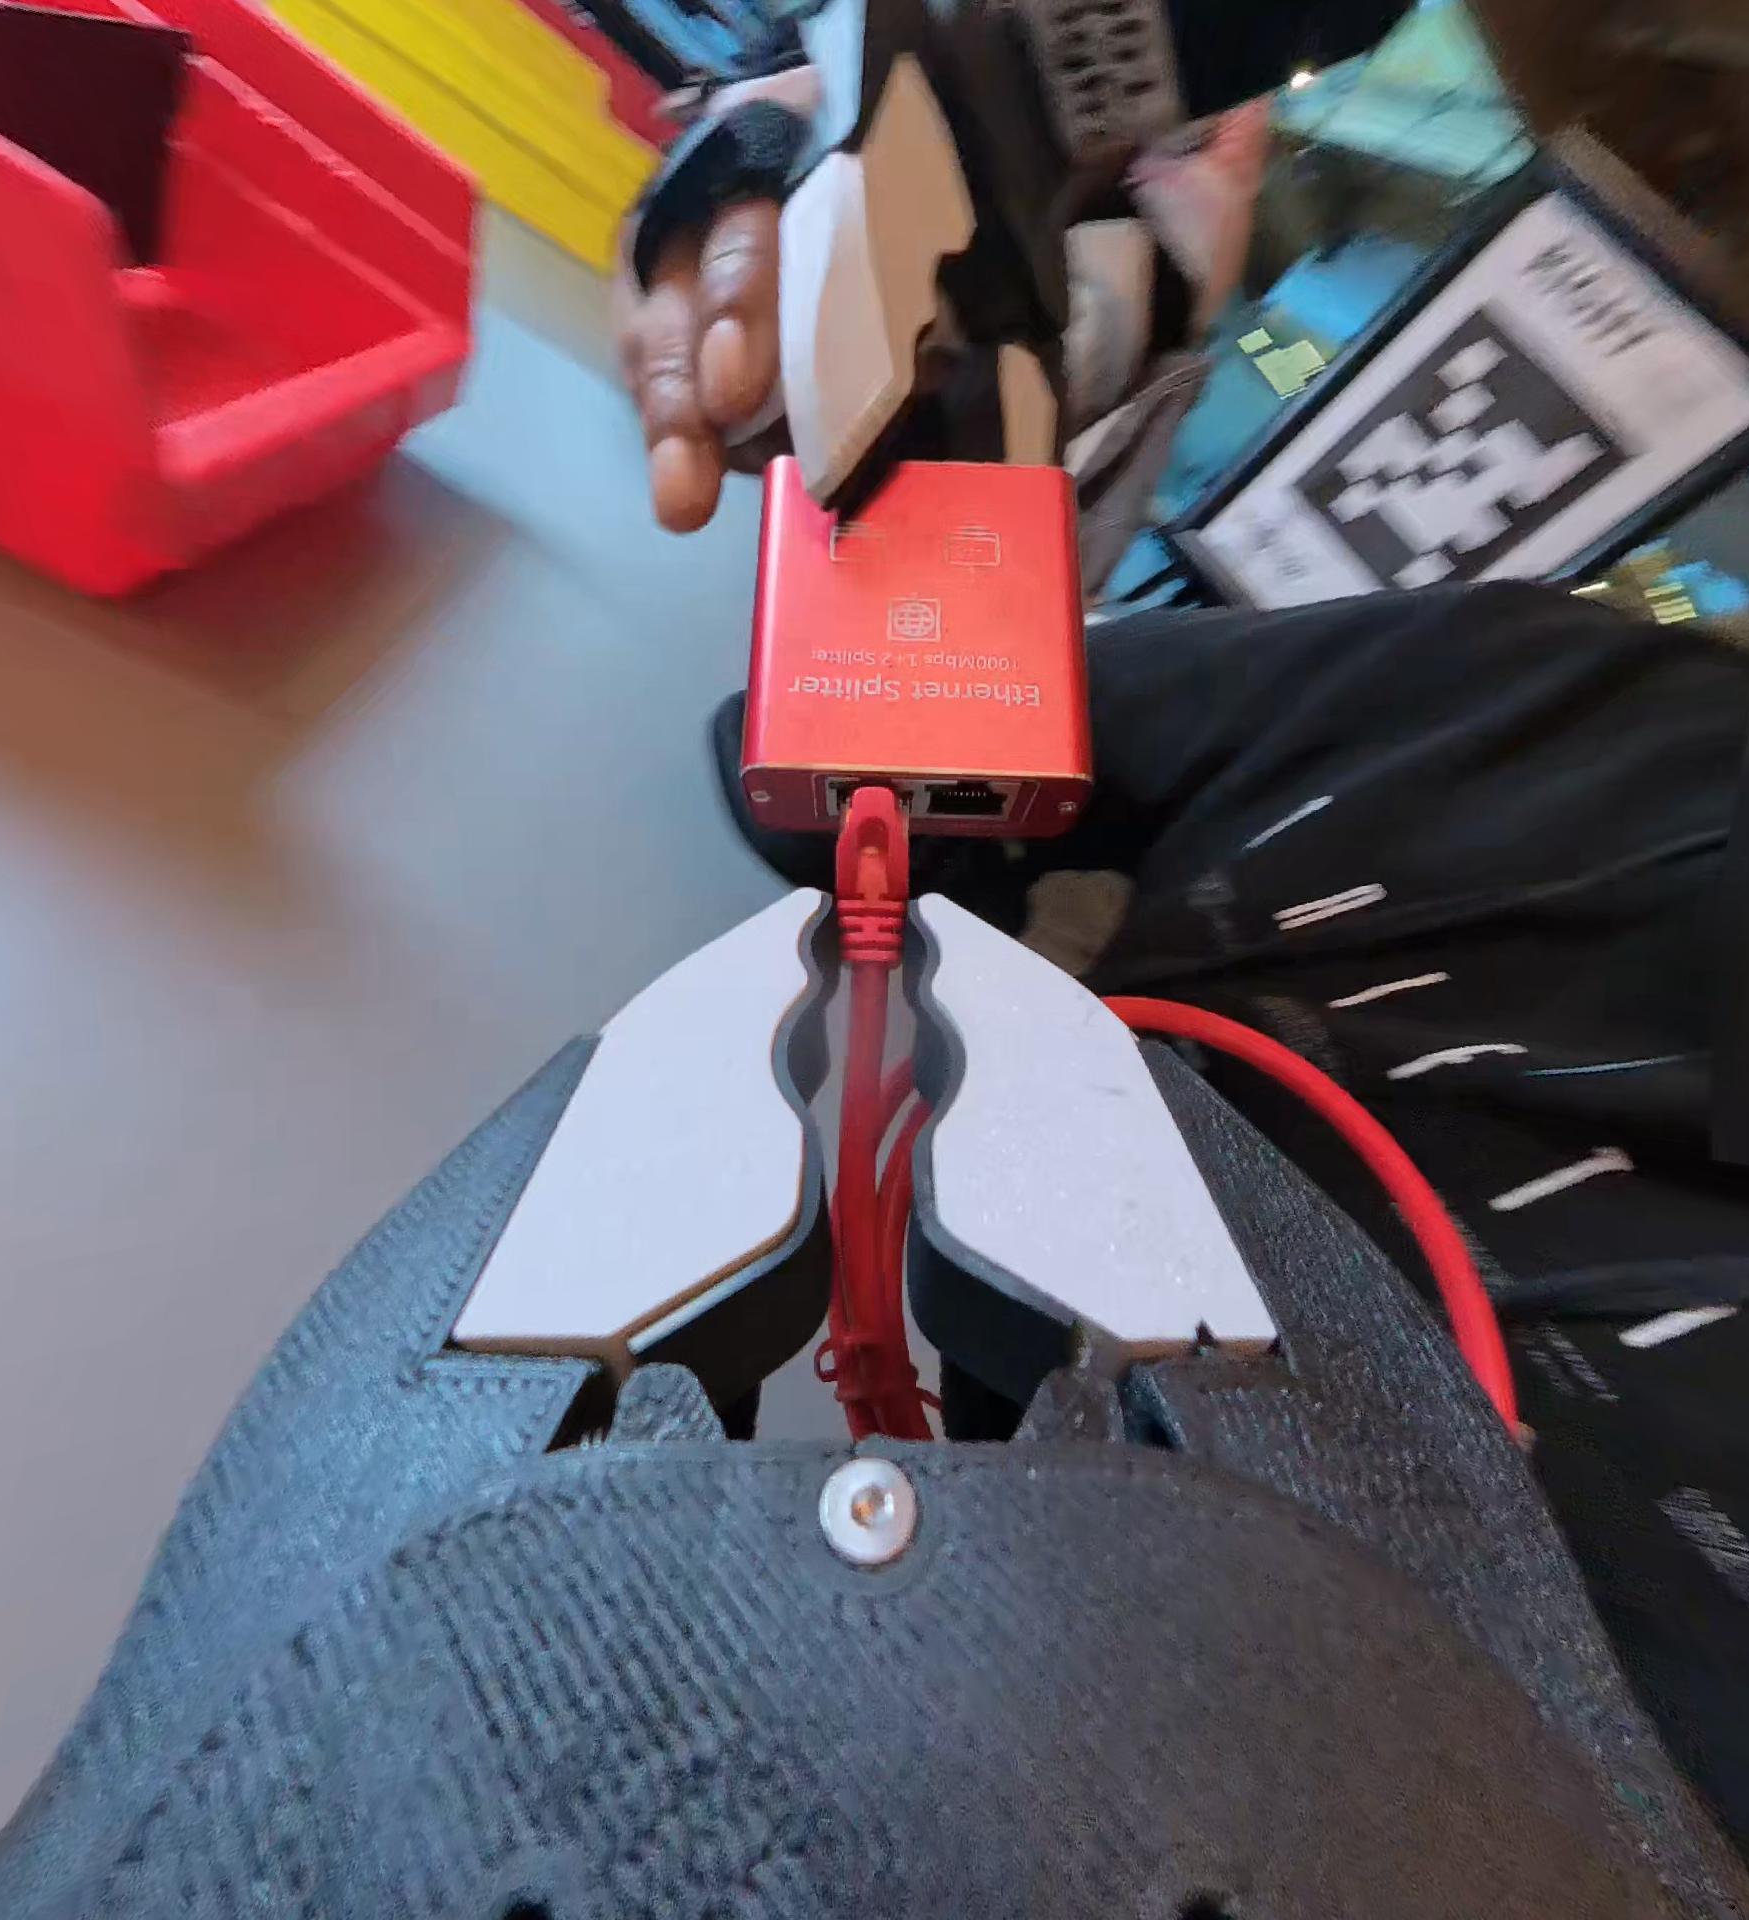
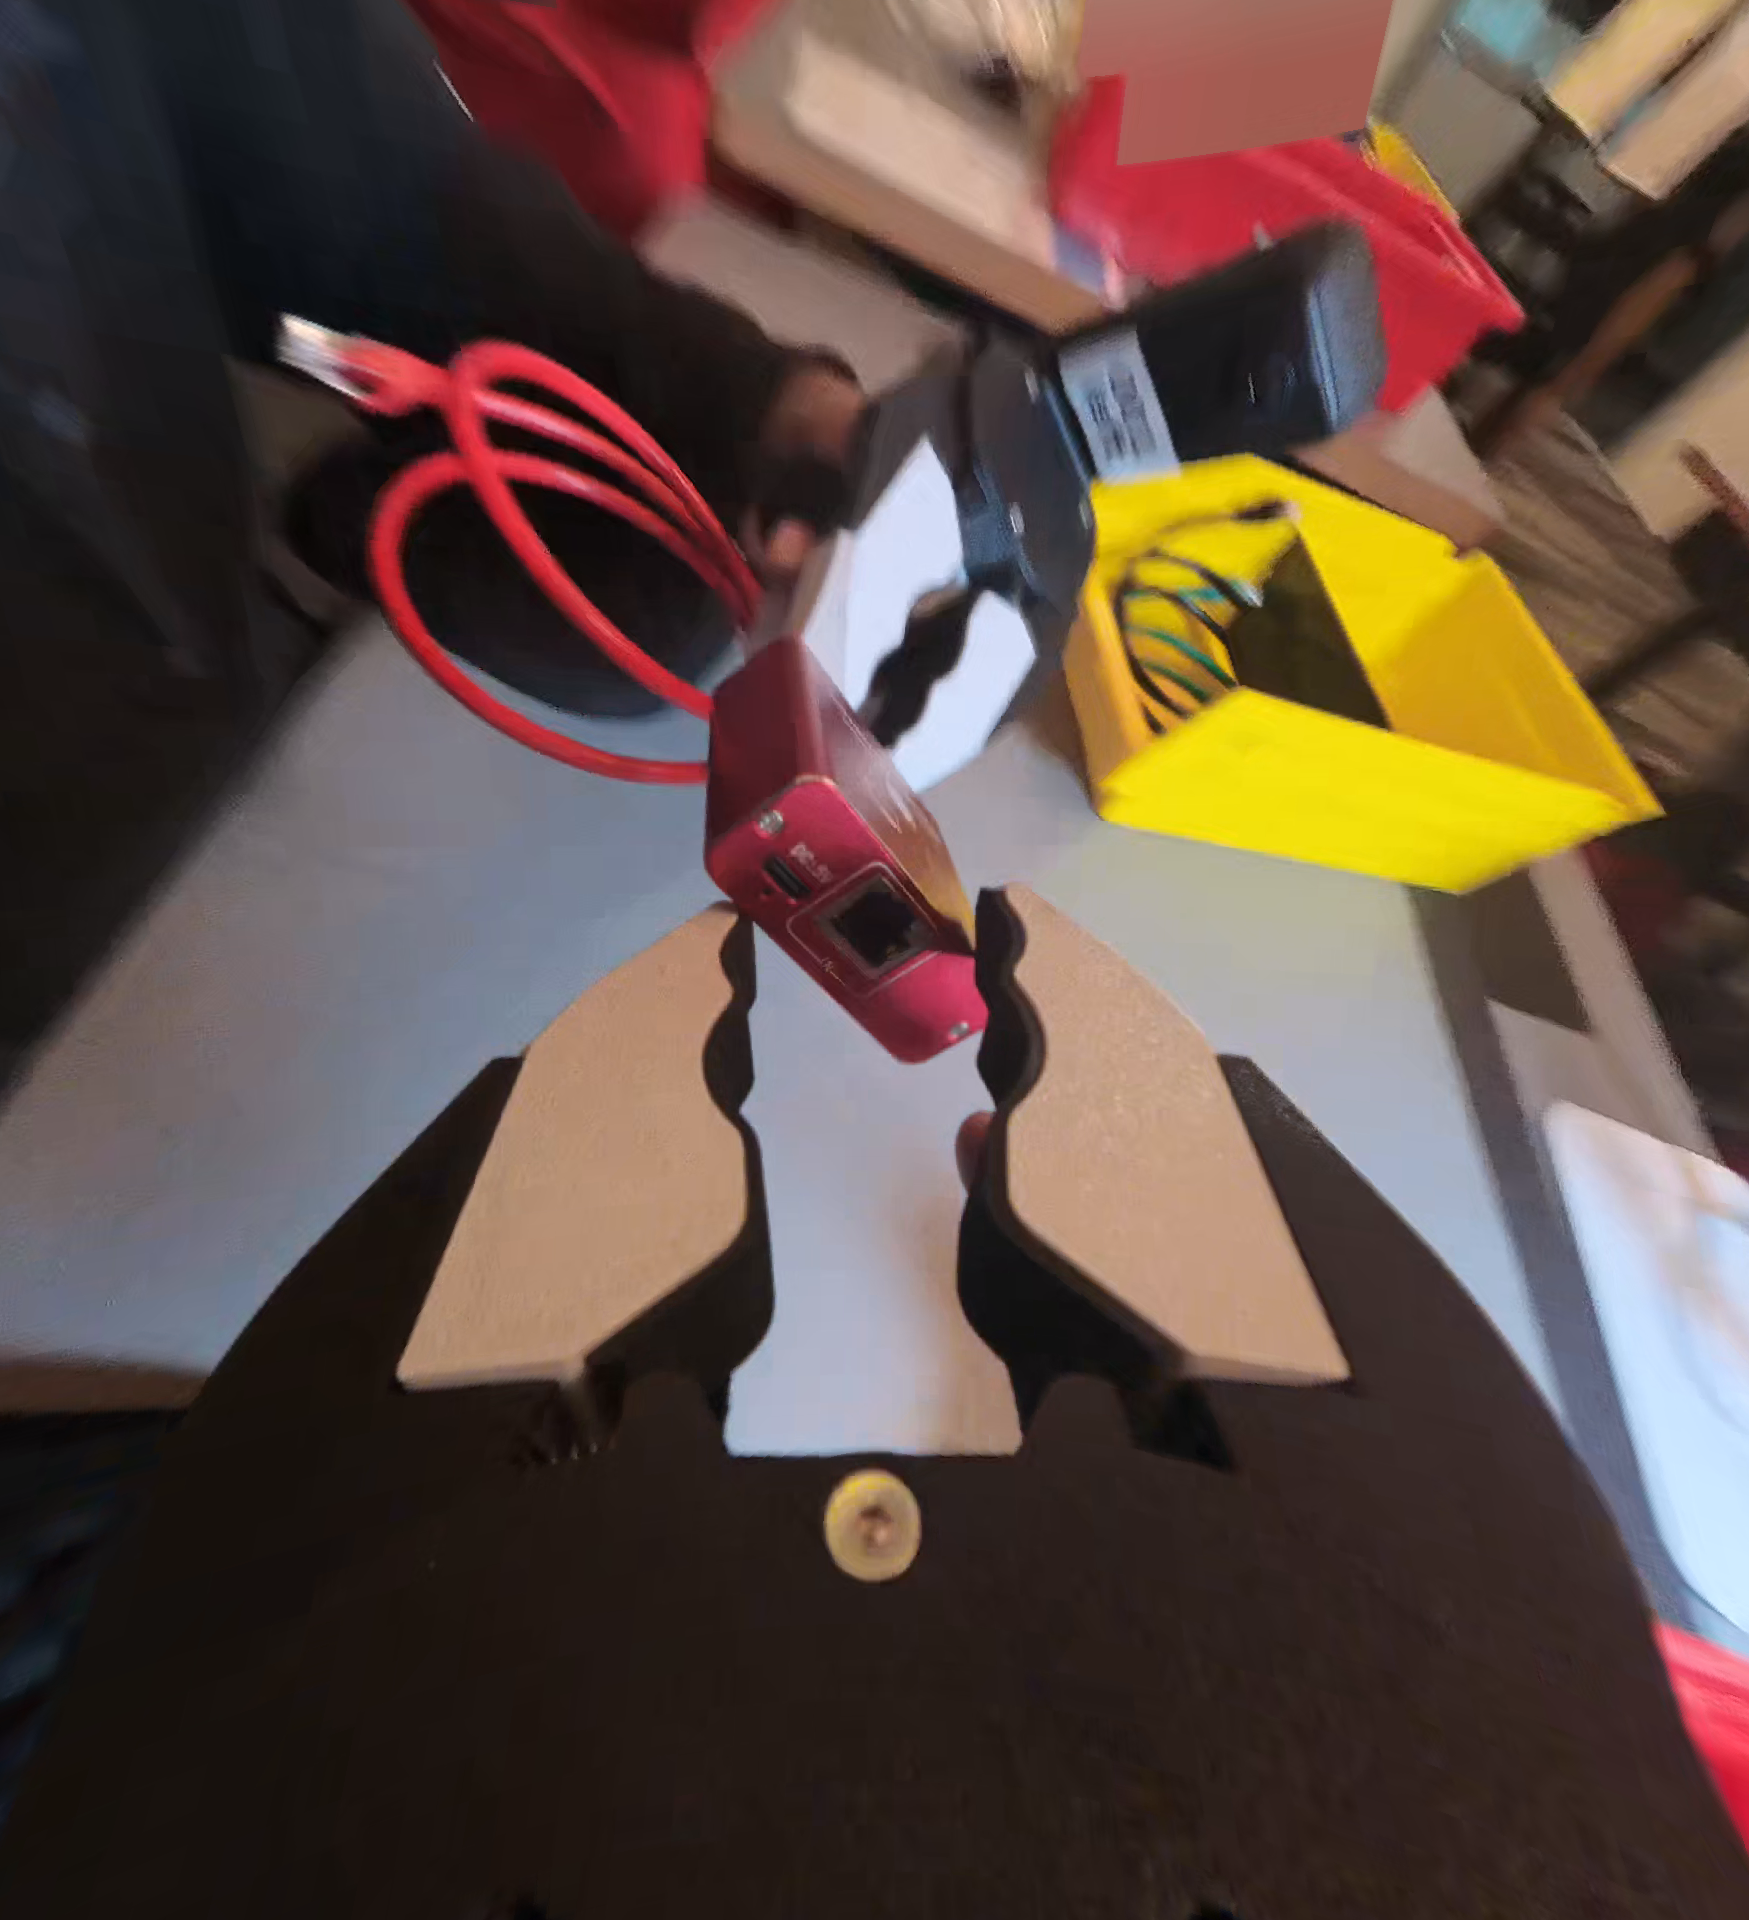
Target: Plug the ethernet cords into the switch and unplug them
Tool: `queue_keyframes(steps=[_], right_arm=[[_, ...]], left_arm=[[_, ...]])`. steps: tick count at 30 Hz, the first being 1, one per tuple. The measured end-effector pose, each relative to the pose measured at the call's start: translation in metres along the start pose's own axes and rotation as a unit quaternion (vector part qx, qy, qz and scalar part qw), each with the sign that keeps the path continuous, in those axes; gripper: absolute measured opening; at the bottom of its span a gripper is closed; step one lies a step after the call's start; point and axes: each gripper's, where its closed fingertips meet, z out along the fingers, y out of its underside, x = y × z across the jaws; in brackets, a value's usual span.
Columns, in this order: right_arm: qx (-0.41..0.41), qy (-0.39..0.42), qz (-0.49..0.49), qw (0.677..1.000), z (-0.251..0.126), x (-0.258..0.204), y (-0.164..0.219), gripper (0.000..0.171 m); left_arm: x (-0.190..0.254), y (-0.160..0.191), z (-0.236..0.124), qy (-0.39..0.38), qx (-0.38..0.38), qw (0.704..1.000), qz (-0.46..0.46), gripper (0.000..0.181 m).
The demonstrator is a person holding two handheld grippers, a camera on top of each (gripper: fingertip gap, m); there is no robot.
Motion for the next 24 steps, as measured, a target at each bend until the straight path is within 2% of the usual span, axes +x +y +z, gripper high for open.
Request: queue_keyframes(steps=[3, 7, 11, 15, 18, 19, 21, 24], right_arm=[[-0.099, 0.098, -0.076, 0.987, 0.011, 0.012, 0.022, 0.042], [-0.172, 0.229, -0.181, 0.941, 0.014, 0.032, 0.039, 0.05], [-0.225, 0.297, -0.253, 0.893, 0.019, 0.037, 0.047, 0.06], [-0.256, 0.325, -0.291, 0.863, 0.028, 0.045, 0.05, 0.06], [-0.289, 0.31, -0.309, 0.851, 0.042, 0.055, 0.07, 0.06], [-0.295, 0.31, -0.316, 0.847, 0.047, 0.06, 0.078, 0.056], [-0.283, 0.322, -0.334, 0.839, 0.055, 0.067, 0.087, 0.029], [-0.263, 0.327, -0.339, 0.842, 0.064, 0.066, 0.094, 0.029]], left_arm=[[-0.016, 0.002, -0.007, -0.068, -0.01, 0.997, 0.018, 0.011], [-0.034, 0.002, -0.015, -0.131, -0.012, 0.991, 0.01, 0.011], [-0.046, 0.0, -0.023, -0.165, -0.003, 0.986, -0.012, 0.011], [-0.06, 0.002, -0.029, -0.21, -0.004, 0.977, -0.033, 0.011], [-0.066, 0.005, -0.028, -0.24, -0.015, 0.97, -0.034, 0.011], [-0.067, 0.006, -0.027, -0.249, -0.021, 0.968, -0.03, 0.011], [-0.067, 0.008, -0.025, -0.256, -0.025, 0.966, -0.02, 0.012], [-0.071, 0.012, -0.029, -0.271, -0.038, 0.962, -0.006, 0.012]])
